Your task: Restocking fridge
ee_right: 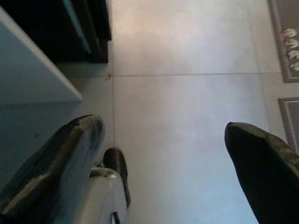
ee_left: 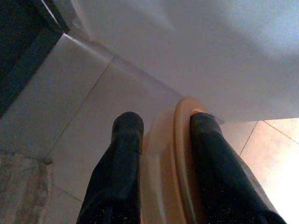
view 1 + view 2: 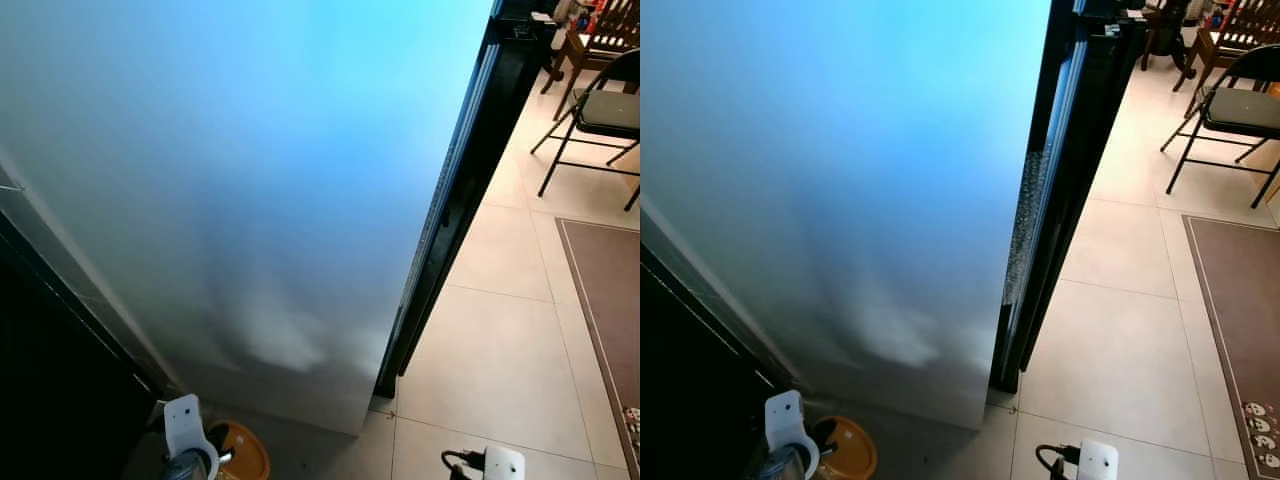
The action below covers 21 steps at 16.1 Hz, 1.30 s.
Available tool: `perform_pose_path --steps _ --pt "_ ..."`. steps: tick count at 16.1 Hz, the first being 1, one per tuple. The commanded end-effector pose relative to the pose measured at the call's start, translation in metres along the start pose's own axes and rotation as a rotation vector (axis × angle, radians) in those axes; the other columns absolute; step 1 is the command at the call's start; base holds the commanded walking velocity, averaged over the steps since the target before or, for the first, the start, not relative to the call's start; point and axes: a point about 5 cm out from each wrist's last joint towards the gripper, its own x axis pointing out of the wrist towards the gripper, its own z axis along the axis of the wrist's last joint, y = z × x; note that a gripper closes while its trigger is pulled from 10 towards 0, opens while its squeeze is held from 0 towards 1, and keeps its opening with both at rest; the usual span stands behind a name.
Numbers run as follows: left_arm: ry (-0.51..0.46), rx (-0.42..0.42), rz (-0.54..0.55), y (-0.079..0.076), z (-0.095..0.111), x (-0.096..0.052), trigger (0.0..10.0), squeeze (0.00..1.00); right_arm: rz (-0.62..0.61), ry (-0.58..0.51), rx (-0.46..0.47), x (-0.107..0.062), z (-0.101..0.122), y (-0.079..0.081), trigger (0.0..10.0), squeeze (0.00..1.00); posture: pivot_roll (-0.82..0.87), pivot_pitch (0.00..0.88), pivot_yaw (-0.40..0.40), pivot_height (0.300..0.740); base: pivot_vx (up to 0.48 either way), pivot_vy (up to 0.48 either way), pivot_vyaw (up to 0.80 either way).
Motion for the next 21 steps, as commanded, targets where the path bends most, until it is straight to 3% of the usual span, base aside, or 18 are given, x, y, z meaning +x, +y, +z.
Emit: perform_pose_path --steps 1,5,11,18,19,20,21 --pt "0.009 0.002 0.007 0.001 -0.003 -0.001 10.0 0.0 -0.001 0.034 -0.008 -0.002 -0.008 -0.003 10.0 0.0 -0.02 0.05 0.033 0.74 0.0 0.0 -0.8" --pt "0.015 0.007 0.008 0.003 -0.006 -0.002 10.0 0.0 -0.004 0.039 -0.017 -0.004 -0.011 -0.004 10.0 0.0 -0.02 0.061 0.031 0.74 0.0 0.0 -0.77" --pt "0.02 0.014 0.016 0.006 -0.009 -0.003 10.0 0.0 0.021 0.014 -0.035 -0.005 -0.011 -0.004 10.0 0.0 -0.02 0.069 0.033 0.74 0.0 0.0 0.0" --pt "0.027 0.017 0.029 0.014 -0.013 -0.004 10.0 0.0 0.029 -0.185 -0.075 -0.011 0.0 -0.005 10.0 0.0 -0.04 0.056 0.033 0.74 0.0 0.0 0.0" --pt "0.03 0.014 0.033 0.016 -0.015 -0.005 10.0 0.0 0.026 -0.303 -0.081 0.0 0.038 -0.009 10.0 0.0 -0.04 0.046 0.032 0.74 0.0 0.0 0.0" --pt "0.033 0.014 0.036 0.017 -0.016 -0.005 10.0 0.0 0.02 -0.447 -0.083 0.011 0.096 -0.011 10.0 0.0 -0.05 0.041 0.031 0.74 0.0 0.0 0.0" --pt "0.038 0.015 0.04 0.018 -0.018 -0.006 10.0 0.0 0.006 -0.537 -0.103 0.01 0.12 -0.009 10.0 0.0 -0.05 0.027 0.027 0.74 0.0 0.0 0.0"
